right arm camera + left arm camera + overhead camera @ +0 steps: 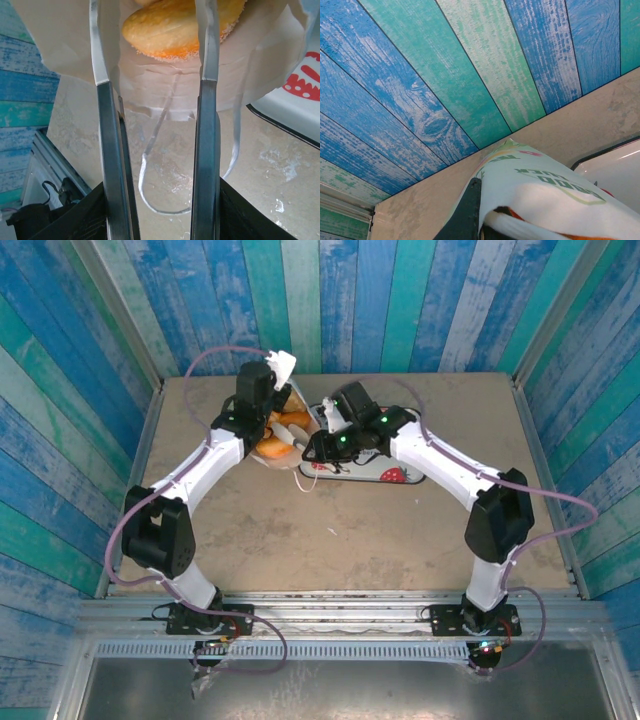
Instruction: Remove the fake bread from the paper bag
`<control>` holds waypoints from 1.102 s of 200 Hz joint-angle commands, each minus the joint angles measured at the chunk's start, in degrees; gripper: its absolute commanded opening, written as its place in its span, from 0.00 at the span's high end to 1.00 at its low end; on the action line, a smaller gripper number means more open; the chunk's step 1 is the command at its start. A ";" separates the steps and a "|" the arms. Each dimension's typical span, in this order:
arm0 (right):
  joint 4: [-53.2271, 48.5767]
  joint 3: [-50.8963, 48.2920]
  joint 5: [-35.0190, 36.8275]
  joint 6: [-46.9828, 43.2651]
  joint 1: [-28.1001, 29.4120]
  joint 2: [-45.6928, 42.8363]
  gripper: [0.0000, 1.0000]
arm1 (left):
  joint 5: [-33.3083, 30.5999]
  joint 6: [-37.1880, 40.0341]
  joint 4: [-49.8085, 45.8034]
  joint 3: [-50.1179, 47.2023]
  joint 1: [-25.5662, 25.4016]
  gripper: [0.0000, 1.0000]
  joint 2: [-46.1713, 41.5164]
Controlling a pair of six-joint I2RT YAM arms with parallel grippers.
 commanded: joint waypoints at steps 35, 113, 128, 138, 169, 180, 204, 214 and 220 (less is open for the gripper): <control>4.95 3.01 -3.54 3.37 -0.75 2.96 0.50 | -1.16 0.47 4.02 -0.13 -0.30 1.00 0.89; 6.09 6.16 -4.71 4.50 -0.79 6.19 0.48 | -0.94 0.74 4.07 -0.26 -0.43 1.00 1.01; 6.00 6.69 -4.47 4.75 -0.81 6.78 0.46 | -0.74 0.68 4.06 -0.25 -0.44 1.00 1.10; 6.00 6.95 -4.20 4.83 -0.83 7.17 0.46 | -0.67 0.70 4.04 -0.31 -0.47 1.00 1.10; 5.93 7.77 -3.58 5.20 -0.79 8.01 0.46 | -0.55 0.83 4.06 -0.41 -0.55 1.00 1.09; 5.99 8.09 -3.49 5.16 -0.80 8.28 0.46 | -0.58 0.86 4.09 -0.43 -0.55 1.00 1.10; 5.99 8.91 -3.97 5.32 -0.86 9.13 0.46 | -0.52 0.91 4.26 -0.65 -0.55 1.00 1.15; 6.02 9.33 -4.15 5.39 -0.87 9.49 0.46 | -0.45 0.88 4.26 -0.68 -0.56 1.00 1.19; 5.98 9.52 -4.23 5.44 -0.83 9.74 0.46 | -0.46 0.90 4.21 -0.69 -0.62 1.00 1.22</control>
